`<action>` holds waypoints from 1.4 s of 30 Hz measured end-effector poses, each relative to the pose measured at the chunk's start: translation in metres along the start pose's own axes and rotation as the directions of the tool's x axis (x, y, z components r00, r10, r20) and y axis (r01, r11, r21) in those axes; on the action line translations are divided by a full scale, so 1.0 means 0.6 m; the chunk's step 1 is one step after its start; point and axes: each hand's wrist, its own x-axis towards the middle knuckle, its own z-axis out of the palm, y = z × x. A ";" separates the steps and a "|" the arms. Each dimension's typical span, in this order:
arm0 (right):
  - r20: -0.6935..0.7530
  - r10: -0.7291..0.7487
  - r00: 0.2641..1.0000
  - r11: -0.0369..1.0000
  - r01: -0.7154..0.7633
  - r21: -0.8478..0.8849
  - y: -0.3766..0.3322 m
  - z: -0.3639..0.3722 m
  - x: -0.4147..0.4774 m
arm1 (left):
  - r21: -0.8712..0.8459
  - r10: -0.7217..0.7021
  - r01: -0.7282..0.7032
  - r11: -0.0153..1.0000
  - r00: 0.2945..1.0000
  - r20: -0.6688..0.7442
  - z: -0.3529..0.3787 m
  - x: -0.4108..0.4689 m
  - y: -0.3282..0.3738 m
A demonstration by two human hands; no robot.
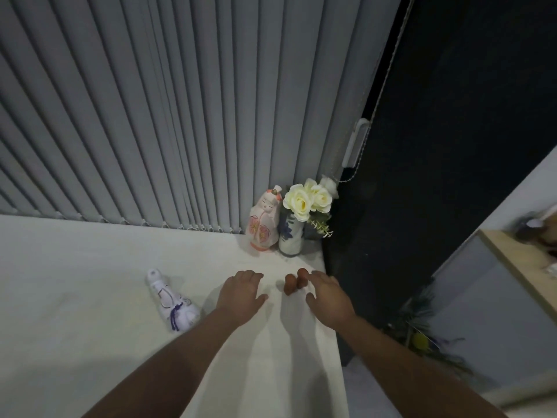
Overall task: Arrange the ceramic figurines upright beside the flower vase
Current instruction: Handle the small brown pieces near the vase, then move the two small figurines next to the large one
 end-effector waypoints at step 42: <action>-0.009 0.207 0.978 0.957 -0.201 0.210 -0.442 0.264 0.024 | 0.039 0.301 -0.302 0.952 0.953 0.039 -0.104 -0.084 -0.434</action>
